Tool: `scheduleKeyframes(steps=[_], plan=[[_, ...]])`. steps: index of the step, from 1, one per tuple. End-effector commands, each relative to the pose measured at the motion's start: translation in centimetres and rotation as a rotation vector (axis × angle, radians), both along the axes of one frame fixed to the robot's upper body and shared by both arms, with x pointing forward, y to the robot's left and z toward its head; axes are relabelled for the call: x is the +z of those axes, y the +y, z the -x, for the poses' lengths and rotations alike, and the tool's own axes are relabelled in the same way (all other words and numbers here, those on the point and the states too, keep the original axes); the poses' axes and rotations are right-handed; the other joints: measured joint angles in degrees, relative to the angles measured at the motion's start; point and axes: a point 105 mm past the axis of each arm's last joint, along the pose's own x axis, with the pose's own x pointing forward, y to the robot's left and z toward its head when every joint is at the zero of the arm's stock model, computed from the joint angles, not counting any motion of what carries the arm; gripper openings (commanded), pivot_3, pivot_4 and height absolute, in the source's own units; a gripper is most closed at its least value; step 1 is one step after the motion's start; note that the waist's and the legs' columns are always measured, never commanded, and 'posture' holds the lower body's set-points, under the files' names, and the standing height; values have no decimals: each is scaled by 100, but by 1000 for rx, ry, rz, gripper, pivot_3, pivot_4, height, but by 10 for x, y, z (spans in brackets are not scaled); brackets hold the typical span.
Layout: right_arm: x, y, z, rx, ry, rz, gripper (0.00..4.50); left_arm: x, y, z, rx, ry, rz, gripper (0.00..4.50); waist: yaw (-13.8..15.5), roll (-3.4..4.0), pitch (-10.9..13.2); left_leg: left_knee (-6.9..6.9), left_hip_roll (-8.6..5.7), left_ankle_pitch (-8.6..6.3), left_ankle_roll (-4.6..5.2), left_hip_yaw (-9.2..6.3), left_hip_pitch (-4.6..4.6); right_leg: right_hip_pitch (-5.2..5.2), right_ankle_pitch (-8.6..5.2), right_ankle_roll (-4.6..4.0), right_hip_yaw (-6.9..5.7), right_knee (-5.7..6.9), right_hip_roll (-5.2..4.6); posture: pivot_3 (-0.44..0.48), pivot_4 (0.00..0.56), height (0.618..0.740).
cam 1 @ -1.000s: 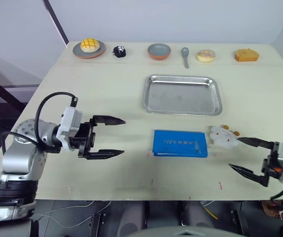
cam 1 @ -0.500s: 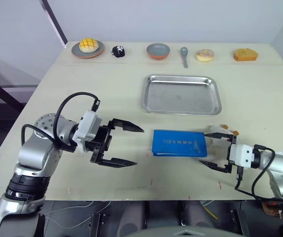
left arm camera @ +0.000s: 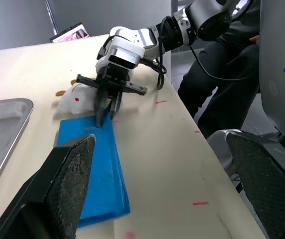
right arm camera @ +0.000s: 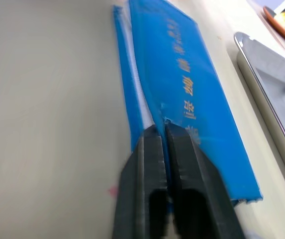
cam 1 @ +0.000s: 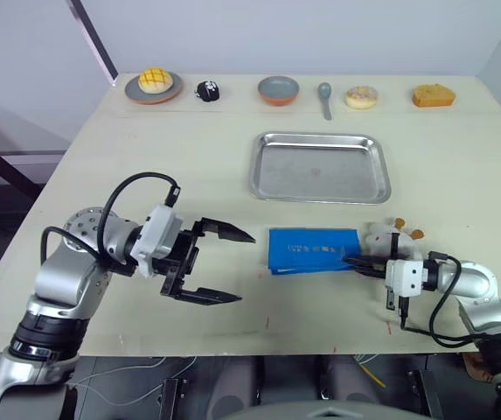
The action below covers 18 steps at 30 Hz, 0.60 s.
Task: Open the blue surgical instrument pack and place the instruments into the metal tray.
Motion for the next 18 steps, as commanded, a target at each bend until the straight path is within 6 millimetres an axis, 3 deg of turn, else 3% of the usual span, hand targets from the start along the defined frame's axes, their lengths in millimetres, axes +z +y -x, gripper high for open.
scheduleKeyframes(steps=[1,8,18], plan=[[10,-2,-1,10,-27,-27,107,0,2,4,-31,-22,-7,4500,4,0,0,0,1,0,0,0,0,0,0,0,0,0,0,0,150,740],[30,-1,16,97,72,-81,107,-2,4,4,-20,-26,4,4500,13,3,2,0,0,0,1,-1,-2,0,0,0,-1,-2,-3,0,150,740],[57,-3,30,105,399,-132,107,-10,6,-1,1,-29,4,4500,20,5,5,0,1,-1,2,-6,-4,0,0,0,-5,-2,-4,0,150,740]])
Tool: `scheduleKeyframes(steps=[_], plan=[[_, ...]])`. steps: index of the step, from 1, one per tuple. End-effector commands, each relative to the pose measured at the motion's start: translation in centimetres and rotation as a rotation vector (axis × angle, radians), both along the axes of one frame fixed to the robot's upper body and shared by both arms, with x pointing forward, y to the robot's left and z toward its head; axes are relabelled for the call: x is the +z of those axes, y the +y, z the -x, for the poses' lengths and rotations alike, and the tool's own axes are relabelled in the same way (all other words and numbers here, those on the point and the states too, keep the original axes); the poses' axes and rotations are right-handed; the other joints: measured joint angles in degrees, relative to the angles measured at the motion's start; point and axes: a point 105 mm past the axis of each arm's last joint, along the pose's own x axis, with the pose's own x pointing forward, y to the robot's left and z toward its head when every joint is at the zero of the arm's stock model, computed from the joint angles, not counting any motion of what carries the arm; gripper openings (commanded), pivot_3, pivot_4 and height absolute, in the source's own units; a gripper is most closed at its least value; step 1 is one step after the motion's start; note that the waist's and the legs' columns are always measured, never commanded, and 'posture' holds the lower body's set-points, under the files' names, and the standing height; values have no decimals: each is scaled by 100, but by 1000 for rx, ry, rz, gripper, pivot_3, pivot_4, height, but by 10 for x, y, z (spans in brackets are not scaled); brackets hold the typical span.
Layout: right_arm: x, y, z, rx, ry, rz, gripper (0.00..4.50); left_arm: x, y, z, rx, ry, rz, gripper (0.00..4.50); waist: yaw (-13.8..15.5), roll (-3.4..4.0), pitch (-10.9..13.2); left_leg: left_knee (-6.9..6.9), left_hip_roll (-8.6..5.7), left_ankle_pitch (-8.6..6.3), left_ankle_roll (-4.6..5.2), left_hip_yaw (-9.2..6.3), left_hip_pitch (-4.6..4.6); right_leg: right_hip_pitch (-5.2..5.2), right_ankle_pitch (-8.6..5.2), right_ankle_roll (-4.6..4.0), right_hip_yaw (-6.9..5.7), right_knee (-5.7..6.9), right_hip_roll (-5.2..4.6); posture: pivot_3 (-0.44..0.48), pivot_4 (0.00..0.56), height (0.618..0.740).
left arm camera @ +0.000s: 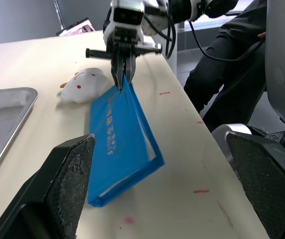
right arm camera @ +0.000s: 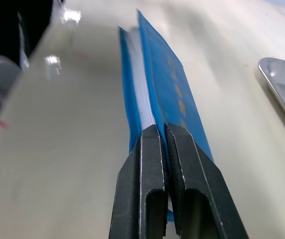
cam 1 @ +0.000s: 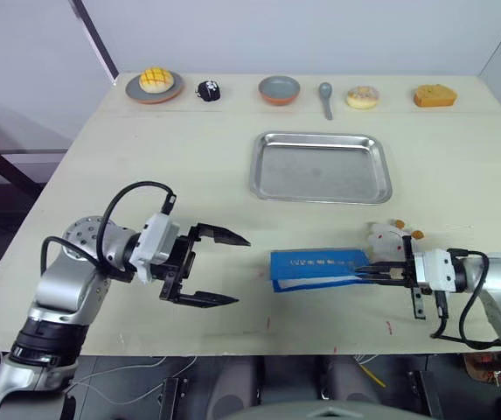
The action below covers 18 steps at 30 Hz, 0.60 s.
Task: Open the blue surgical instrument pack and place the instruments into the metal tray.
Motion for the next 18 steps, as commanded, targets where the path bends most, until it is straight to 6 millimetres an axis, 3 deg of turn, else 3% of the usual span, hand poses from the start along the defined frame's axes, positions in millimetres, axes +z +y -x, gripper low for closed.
scheduleKeyframes(steps=[1,9,18], plan=[[19,3,-2,-16,94,-40,107,-1,-1,1,-30,-22,1,4500,3,1,0,0,0,0,0,0,0,0,0,0,0,0,0,0,150,740],[29,4,-21,-35,225,-50,107,-9,-7,-14,-4,-9,24,4500,5,0,4,0,-2,0,0,-3,-4,-1,0,0,-5,-4,1,0,150,740],[31,4,-47,-11,339,-58,107,-31,-33,-58,72,-1,99,4500,4,-1,5,9,-18,0,0,-7,-15,-6,1,1,-10,-2,2,0,150,740]])
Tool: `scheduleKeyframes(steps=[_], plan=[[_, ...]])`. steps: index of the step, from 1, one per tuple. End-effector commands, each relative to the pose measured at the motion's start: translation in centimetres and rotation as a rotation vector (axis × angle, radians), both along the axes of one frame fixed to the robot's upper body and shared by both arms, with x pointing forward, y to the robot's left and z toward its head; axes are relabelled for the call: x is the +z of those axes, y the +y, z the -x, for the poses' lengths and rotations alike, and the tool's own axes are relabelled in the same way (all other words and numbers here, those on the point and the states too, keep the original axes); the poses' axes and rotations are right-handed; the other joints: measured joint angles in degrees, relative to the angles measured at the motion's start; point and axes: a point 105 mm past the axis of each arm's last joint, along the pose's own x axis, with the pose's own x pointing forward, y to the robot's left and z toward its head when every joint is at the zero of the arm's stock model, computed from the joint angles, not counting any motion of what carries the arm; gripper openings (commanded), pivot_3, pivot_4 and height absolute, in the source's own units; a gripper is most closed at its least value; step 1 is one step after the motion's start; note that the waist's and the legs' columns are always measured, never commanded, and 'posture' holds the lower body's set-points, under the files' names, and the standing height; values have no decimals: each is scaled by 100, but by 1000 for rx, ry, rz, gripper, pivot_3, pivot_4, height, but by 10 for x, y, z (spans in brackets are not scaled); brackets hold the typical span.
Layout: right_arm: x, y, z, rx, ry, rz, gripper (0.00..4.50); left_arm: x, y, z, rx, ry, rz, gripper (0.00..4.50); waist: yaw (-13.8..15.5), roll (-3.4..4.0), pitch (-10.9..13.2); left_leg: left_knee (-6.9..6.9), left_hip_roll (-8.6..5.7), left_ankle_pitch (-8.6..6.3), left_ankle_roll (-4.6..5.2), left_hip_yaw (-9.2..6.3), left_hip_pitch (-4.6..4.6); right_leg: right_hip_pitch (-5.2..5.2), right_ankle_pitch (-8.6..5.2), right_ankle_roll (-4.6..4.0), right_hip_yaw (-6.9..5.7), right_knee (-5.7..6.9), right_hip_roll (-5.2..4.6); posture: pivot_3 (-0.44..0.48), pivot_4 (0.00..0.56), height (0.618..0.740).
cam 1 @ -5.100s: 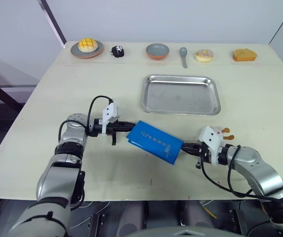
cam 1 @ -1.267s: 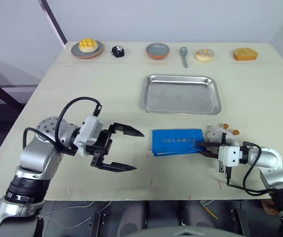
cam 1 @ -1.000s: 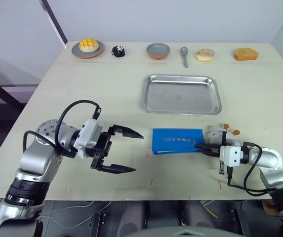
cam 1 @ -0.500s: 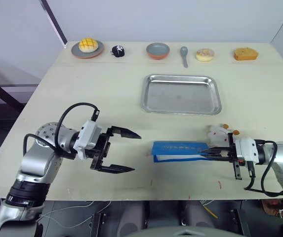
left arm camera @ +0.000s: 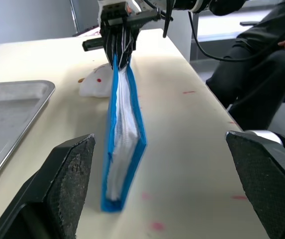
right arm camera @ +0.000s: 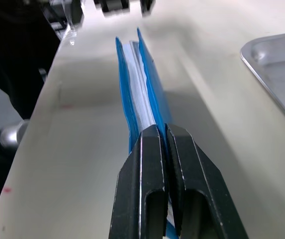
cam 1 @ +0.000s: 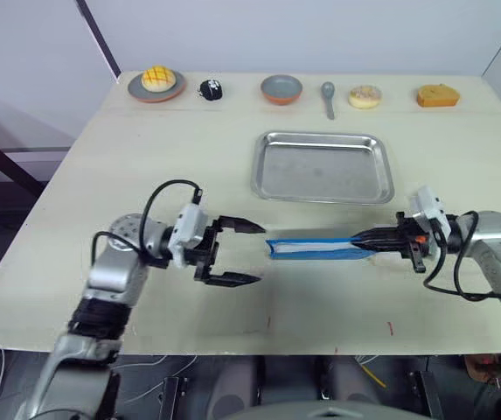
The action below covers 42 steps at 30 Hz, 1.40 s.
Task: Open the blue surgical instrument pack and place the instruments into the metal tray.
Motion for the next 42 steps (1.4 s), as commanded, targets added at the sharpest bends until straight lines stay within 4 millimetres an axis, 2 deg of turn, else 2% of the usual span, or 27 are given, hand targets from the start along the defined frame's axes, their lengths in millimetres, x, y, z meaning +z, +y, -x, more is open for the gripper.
scheduleKeyframes(steps=[1,6,13,18,23,24,26,27,28,29,31,37,40,42], plan=[[1,-1,-3,25,15,11,107,-9,-9,-15,35,-21,16,4500,2,0,0,1,0,0,0,0,0,0,0,0,0,-1,-1,0,150,740],[2,1,-10,26,21,2,107,-27,-25,-28,56,-3,32,4500,-18,0,0,14,-1,0,0,0,-3,1,1,1,-1,4,0,0,150,740],[4,2,-14,14,12,-4,107,-31,-37,-32,57,13,72,4500,-15,0,0,14,2,0,0,-3,-4,0,1,1,-2,6,-1,0,150,740],[5,2,-16,-7,0,-13,0,-31,-37,-33,76,33,94,2776,-19,0,0,15,3,0,0,-3,-4,0,1,1,-2,7,-1,0,150,740],[6,2,-18,-31,-5,-25,0,-35,-35,-34,101,46,99,224,-15,0,0,15,5,0,0,-4,-4,0,1,1,-2,7,-2,0,150,740],[8,2,-17,-30,-1,-36,0,-36,-35,-34,106,46,98,47,-15,0,0,15,5,0,0,-4,-4,0,1,1,-2,7,-2,0,150,740],[12,-1,-17,-38,-5,-50,0,-37,-35,-34,114,49,100,47,-12,0,0,15,5,0,0,-4,-4,0,1,1,-2,7,-2,0,150,740],[15,-2,-17,-50,-18,-63,277,-38,-35,-33,115,49,100,7,-11,0,0,15,4,0,0,-4,-4,0,1,1,-2,7,-2,0,150,740],[17,-4,-17,-59,-26,-72,277,-38,-35,-33,115,49,100,7,-9,0,0,15,4,0,0,-4,-4,0,1,1,-2,7,-3,0,150,740],[20,-6,-16,-69,-37,-80,770,-38,-36,-32,115,49,101,0,-7,0,0,15,5,0,0,-4,-4,0,1,1,-2,7,-4,0,150,740],[24,-12,-11,-82,-44,-83,1484,-38,-37,-31,116,47,104,0,-2,0,0,15,5,0,0,-5,-5,0,1,1,-3,6,-5,0,150,740],[34,-34,3,-165,-42,-86,4449,-38,-38,-29,107,41,103,0,1,0,0,15,6,0,0,-9,-7,1,1,1,-6,6,-8,0,150,740],[29,-49,8,-233,-57,-49,4449,-37,-39,-29,97,38,101,0,-5,0,0,15,6,0,1,-8,-6,1,1,1,-5,6,-8,0,150,740],[14,-64,7,-322,-83,34,4449,-37,-38,-28,88,35,93,0,2,0,0,15,5,0,1,-9,-7,2,1,2,-6,6,-8,0,150,740]])
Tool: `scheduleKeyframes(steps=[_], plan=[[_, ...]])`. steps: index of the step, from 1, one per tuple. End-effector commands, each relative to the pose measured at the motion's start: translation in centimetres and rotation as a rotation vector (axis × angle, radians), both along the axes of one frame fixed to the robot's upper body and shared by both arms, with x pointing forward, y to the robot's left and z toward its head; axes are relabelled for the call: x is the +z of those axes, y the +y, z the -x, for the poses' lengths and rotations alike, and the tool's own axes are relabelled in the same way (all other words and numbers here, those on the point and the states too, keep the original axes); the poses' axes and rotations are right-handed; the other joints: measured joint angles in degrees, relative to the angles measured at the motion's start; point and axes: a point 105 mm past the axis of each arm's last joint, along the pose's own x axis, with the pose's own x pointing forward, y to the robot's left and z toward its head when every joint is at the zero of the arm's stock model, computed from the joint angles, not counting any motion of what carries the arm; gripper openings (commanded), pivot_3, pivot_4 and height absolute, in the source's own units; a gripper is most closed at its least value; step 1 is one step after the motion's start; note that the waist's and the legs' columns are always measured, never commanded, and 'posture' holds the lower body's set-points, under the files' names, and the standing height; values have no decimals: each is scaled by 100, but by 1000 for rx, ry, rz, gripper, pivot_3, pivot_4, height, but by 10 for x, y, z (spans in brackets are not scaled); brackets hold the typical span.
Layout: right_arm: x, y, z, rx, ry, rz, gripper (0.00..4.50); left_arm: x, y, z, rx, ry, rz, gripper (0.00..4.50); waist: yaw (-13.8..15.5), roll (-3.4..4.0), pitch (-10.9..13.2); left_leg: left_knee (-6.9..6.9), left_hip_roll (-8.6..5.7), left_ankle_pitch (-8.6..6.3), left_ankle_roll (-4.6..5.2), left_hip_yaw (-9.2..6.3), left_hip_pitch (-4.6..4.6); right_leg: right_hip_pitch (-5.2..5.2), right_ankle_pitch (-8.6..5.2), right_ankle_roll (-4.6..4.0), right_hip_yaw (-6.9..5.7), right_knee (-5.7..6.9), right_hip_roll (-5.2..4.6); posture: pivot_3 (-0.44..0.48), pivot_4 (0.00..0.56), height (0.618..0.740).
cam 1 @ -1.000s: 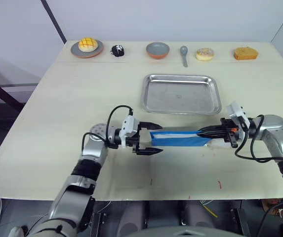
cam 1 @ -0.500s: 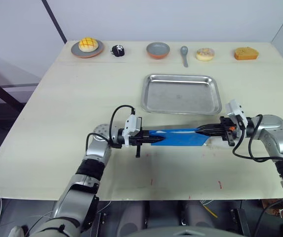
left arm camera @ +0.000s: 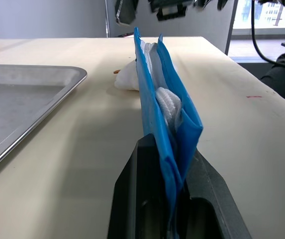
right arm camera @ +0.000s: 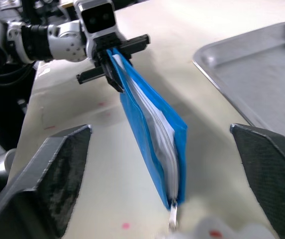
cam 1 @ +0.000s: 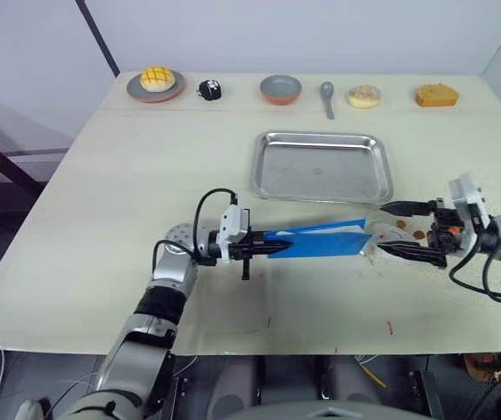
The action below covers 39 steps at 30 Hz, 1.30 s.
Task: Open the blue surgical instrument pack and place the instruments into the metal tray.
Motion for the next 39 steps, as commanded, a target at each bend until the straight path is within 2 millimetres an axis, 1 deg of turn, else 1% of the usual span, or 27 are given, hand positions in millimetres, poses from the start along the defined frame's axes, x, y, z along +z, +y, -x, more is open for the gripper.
scheduleKeyframes(steps=[1,5,8,9,10,11,13,17,18,24,26,28,30,34,37,39], plan=[[-9,-24,-2,-140,-70,130,4449,2,1,1,-19,-15,-10,0,4,0,0,0,0,0,0,0,0,0,0,0,0,-1,0,0,150,740],[-37,-38,-9,-254,-47,235,4449,2,0,0,-31,-20,-23,0,-12,2,-1,0,-4,0,0,6,2,0,0,0,4,1,1,0,150,740],[-50,-37,-11,-305,2,218,4449,4,-3,-1,-41,-28,-27,0,-3,2,-1,0,-5,0,0,6,4,0,0,0,4,1,4,0,150,740],[-52,-37,-11,-312,13,208,3830,4,-3,-2,-42,-30,-28,0,-2,2,-1,0,-6,0,0,5,2,0,0,0,3,1,4,0,150,740],[-52,-37,-11,-314,18,205,3571,4,-4,-2,-42,-32,-29,0,-1,2,-1,0,-6,0,0,5,2,0,0,0,4,1,4,0,150,740],[-54,-37,-9,-310,26,207,3215,5,-4,-2,-43,-31,-32,0,2,2,-1,0,-7,0,0,5,2,0,0,0,4,0,4,0,150,740],[-55,-38,-7,-309,35,211,2091,5,-4,-3,-43,-30,-35,0,5,1,-1,0,-7,0,0,5,0,0,0,1,4,-1,2,0,150,740],[-53,-43,-2,-319,41,204,179,5,-4,-4,-41,-32,-38,0,5,1,-1,0,-7,0,0,3,1,1,0,1,2,-1,2,0,150,740],[-50,-45,-1,-325,41,193,54,5,-5,-4,-41,-33,-38,0,13,1,-1,0,-7,0,0,3,1,2,0,1,2,-1,2,0,150,740],[-20,-62,8,-381,13,85,54,8,-7,-6,-42,-43,-38,0,28,1,0,0,-6,0,0,3,-1,2,0,1,3,-3,1,0,150,740],[-9,-65,10,-386,-4,39,54,9,-8,-8,-41,-44,-38,0,25,1,0,0,-7,0,0,2,-1,2,0,1,2,-2,1,0,150,740],[8,-65,12,-387,-23,-42,54,9,-9,-8,-46,-46,-43,0,20,1,0,0,-7,0,1,2,-1,2,0,1,2,-2,2,0,150,740],[28,-64,9,-399,-59,-128,54,9,-10,-10,-52,-51,-51,0,10,0,0,0,-7,0,1,1,-1,2,0,1,2,-2,3,0,150,740],[54,-53,3,-392,-101,-251,54,8,-13,-14,-69,-62,-79,0,-4,0,1,0,-7,0,1,1,0,2,0,1,2,-1,4,0,150,740],[73,-38,-3,-361,-132,-343,54,6,-16,-17,-80,-61,-95,0,2,0,0,0,-7,0,1,0,-1,2,0,1,1,-2,5,0,150,740],[83,-26,-7,-334,-152,-372,54,5,-18,-18,-87,-60,-100,0,3,0,1,0,-7,0,1,0,-4,1,0,1,0,-2,3,0,150,740]])
